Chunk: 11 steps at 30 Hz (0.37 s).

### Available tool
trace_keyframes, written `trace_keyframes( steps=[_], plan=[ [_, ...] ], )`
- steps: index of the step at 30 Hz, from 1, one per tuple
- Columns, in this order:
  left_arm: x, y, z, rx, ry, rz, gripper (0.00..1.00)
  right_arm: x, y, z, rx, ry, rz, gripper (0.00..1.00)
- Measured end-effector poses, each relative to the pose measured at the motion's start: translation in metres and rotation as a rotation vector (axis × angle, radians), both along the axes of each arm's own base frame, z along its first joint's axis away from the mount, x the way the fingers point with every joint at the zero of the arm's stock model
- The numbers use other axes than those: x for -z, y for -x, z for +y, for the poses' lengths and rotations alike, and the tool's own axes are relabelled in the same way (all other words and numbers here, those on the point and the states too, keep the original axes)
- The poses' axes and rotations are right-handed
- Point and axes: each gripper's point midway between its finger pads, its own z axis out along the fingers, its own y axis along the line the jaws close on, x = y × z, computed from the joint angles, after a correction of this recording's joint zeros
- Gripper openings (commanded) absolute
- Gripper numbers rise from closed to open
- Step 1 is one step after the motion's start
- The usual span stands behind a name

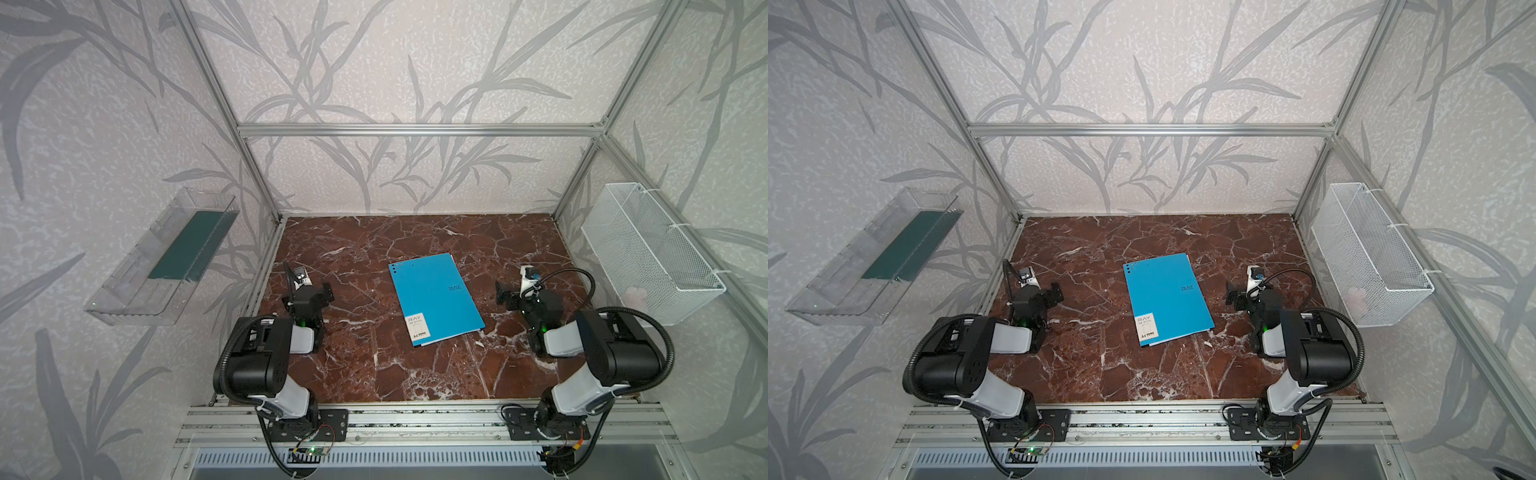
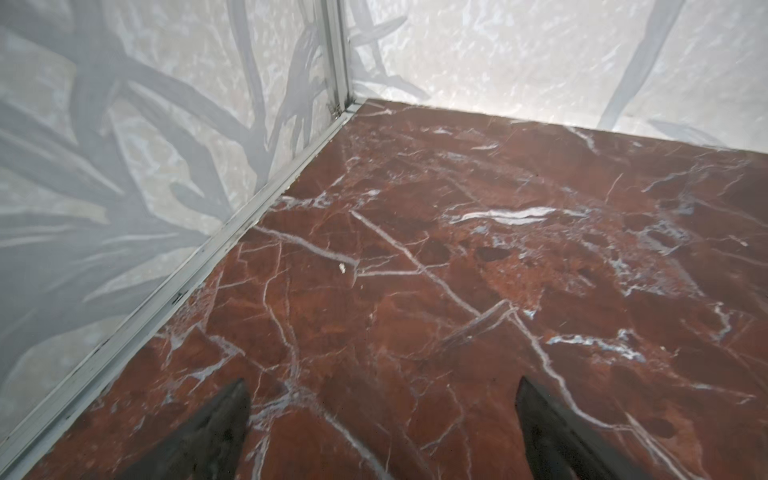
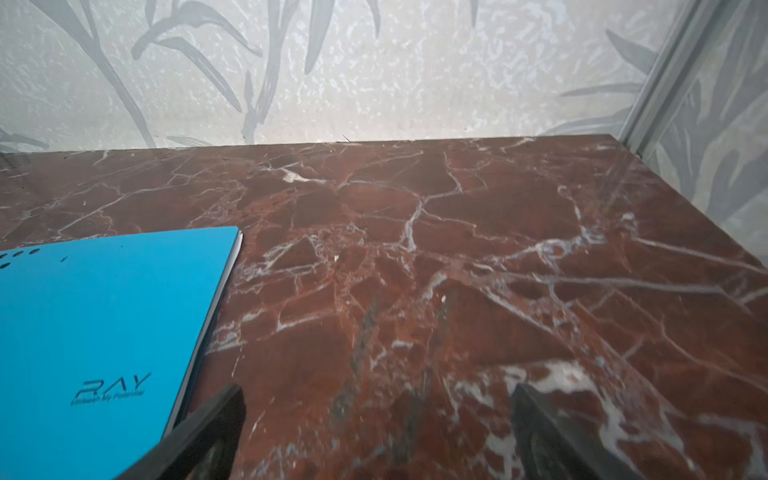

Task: Put the files into the folder

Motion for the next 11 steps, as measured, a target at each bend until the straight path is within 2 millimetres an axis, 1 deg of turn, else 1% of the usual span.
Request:
trace_keyframes(
  steps=[2, 3, 5, 8, 11],
  plan=[
    [-0.001, -0.002, -0.005, 0.026, -0.007, 0.000, 0.99, -0.009, -0.009, 0.008, -0.013, 0.026, -0.012, 0.99],
    [-0.001, -0.003, -0.007, 0.037, -0.011, 0.001, 0.99, -0.010, -0.010, 0.011, -0.019, 0.035, -0.014, 0.99],
    [-0.003, -0.006, -0.012, 0.067, -0.016, 0.001, 0.99, -0.008, -0.009, 0.014, -0.025, 0.048, 0.000, 0.99],
    [-0.004, -0.010, -0.017, 0.099, -0.011, -0.001, 0.99, 0.002, -0.007, 0.012, -0.016, 0.062, 0.037, 0.99],
    [-0.007, -0.013, -0.017, 0.110, -0.006, -0.009, 0.99, 0.005, -0.006, 0.010, -0.011, 0.070, 0.051, 0.99]
  ],
)
